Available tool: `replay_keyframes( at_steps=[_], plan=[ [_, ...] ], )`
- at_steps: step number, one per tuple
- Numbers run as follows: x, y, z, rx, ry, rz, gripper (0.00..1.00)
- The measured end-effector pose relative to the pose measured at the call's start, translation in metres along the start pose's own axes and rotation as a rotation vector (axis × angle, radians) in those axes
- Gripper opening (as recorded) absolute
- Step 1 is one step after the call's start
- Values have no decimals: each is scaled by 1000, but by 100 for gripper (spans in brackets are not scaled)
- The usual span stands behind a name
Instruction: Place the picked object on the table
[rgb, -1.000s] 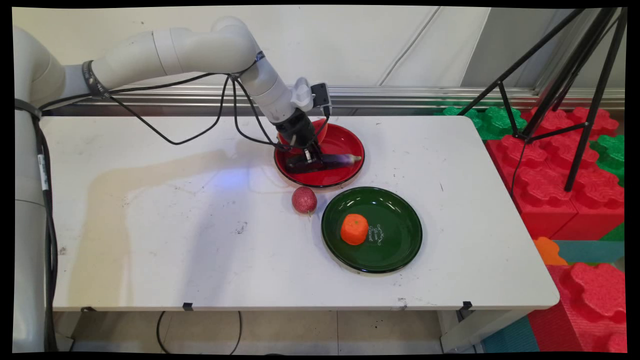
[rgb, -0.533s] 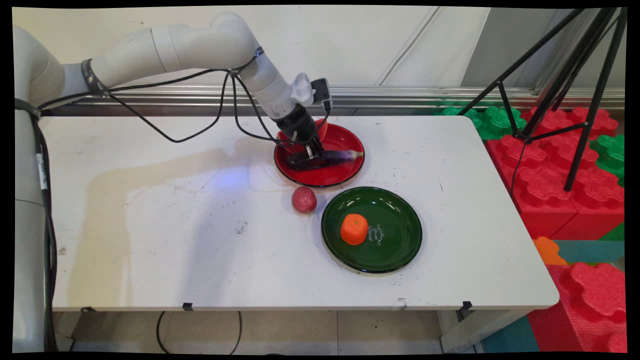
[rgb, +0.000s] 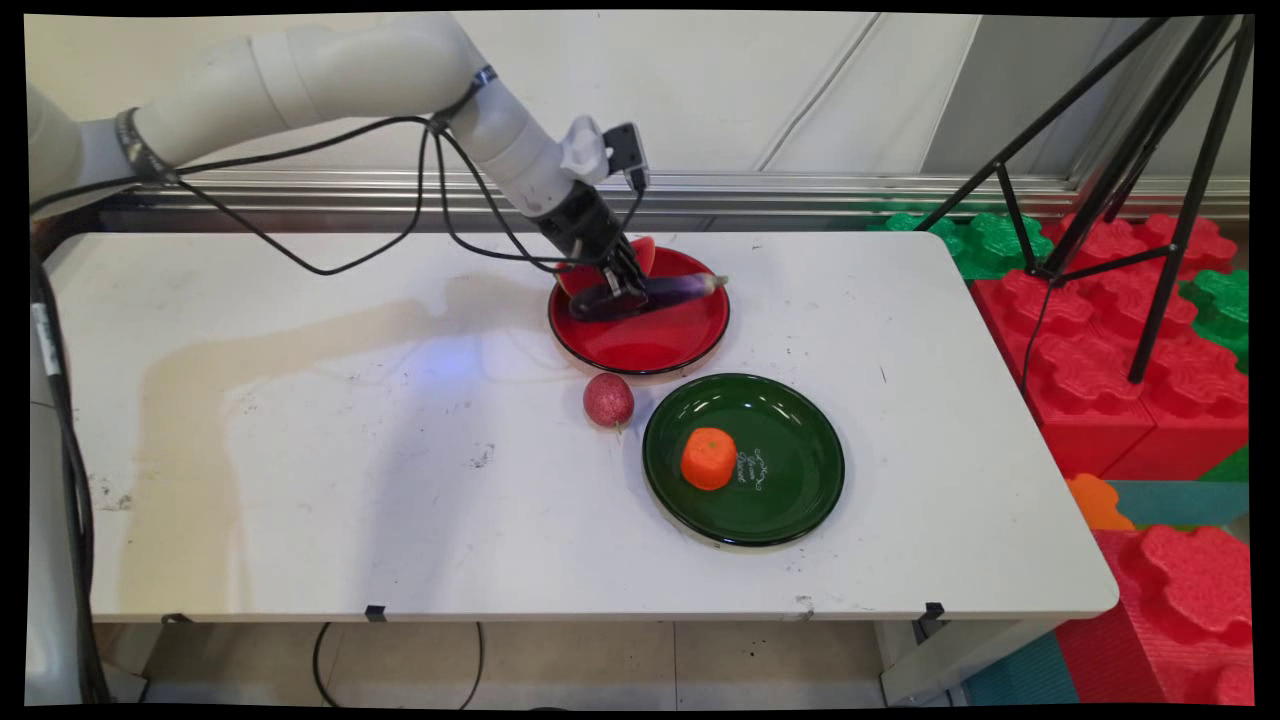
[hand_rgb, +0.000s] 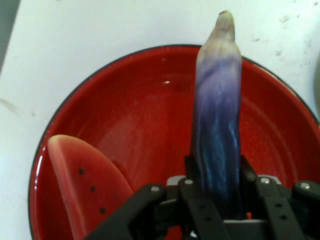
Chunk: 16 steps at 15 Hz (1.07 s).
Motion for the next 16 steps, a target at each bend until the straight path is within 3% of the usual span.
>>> replay_keyframes(
  at_steps=[11,16],
  plan=[
    [-25,10,-80,-15,128,-15,0],
    [-47,19,-111,-36,146,-24,0]
  ],
)
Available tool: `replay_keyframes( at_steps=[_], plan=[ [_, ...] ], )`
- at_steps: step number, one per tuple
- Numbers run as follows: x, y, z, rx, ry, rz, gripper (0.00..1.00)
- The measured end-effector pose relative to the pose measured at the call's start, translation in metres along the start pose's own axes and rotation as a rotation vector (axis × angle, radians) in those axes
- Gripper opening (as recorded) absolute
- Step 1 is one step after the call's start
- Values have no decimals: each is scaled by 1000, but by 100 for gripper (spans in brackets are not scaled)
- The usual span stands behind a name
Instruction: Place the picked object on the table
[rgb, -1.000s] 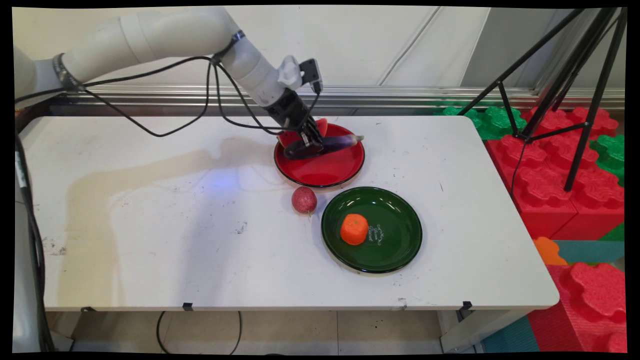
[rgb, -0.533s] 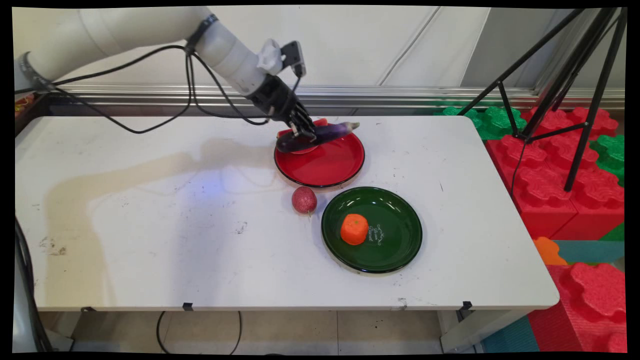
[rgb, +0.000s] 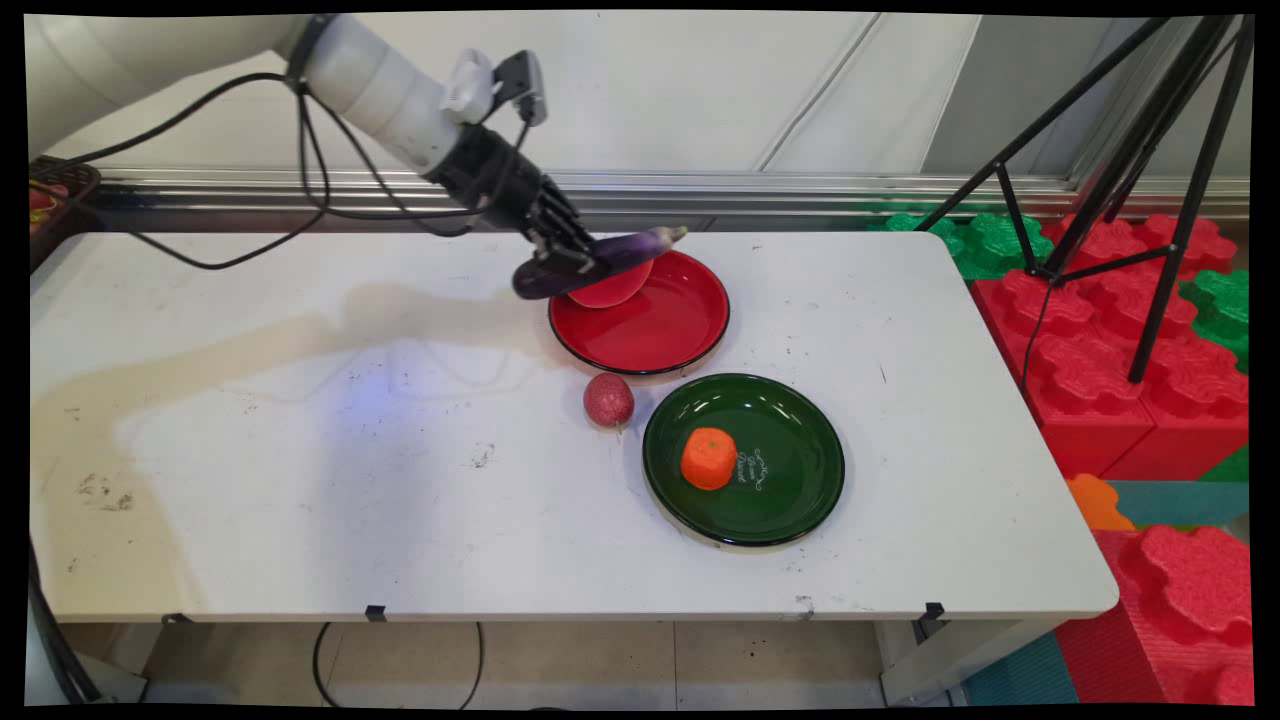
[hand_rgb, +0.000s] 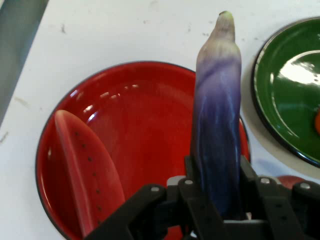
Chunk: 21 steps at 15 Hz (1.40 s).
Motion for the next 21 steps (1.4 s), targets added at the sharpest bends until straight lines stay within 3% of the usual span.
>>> replay_keyframes(
  at_steps=[4,10,17,21],
  plan=[
    [-21,10,-21,-17,-18,-9,0],
    [-61,25,-32,-38,-107,14,0],
    [-98,33,-12,-53,-214,20,0],
    [-112,35,9,-63,-250,2,0]
  ],
)
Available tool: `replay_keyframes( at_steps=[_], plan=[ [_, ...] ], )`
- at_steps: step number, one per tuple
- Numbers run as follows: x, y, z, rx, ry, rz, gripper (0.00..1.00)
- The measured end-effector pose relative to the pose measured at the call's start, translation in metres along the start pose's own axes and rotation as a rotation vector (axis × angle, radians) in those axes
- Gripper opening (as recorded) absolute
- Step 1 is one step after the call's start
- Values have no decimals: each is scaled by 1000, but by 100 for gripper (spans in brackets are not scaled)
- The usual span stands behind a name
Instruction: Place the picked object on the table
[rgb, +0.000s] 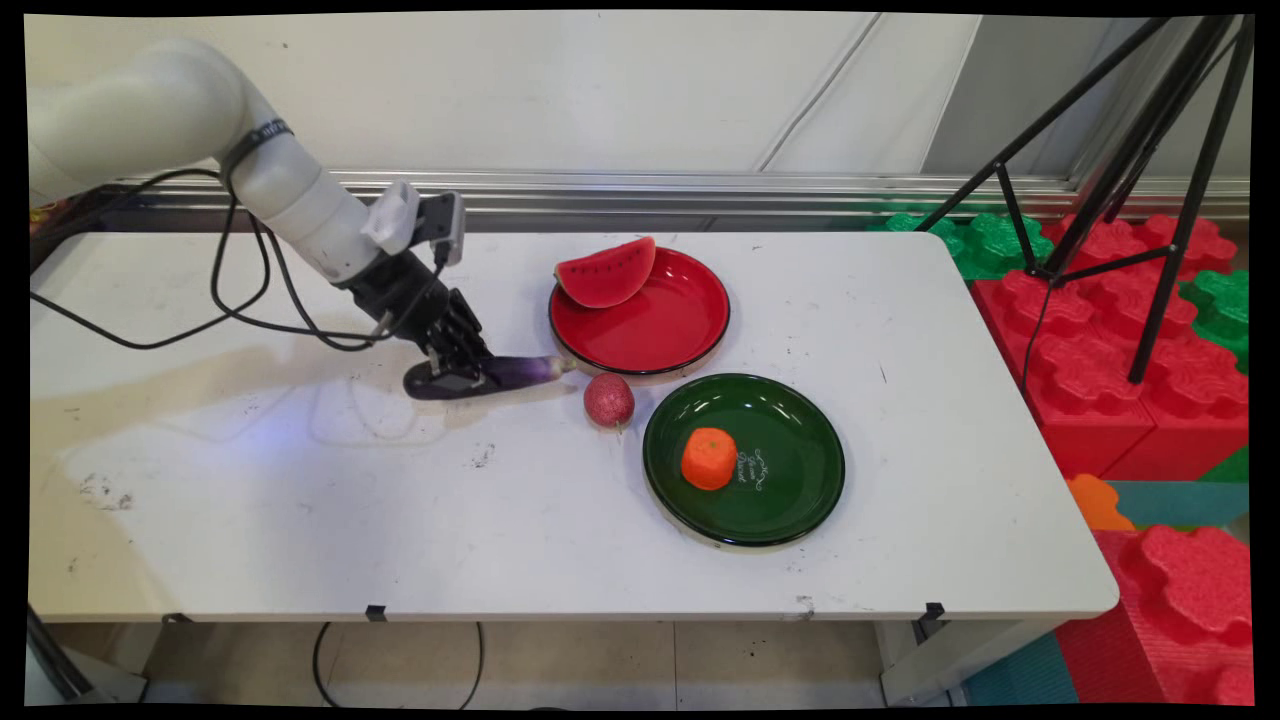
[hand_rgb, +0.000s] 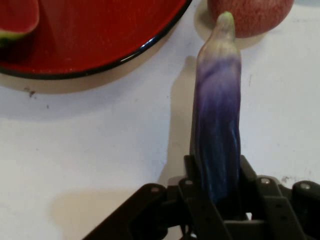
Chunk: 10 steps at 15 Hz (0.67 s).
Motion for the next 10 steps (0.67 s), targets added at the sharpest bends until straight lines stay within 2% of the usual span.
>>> replay_keyframes(
  at_steps=[4,5,10],
  plan=[
    [-2,-1,15,-2,-12,-9,0],
    [-3,-1,18,-2,-14,-11,100],
    [-5,-2,22,-3,-6,-13,100]
  ],
)
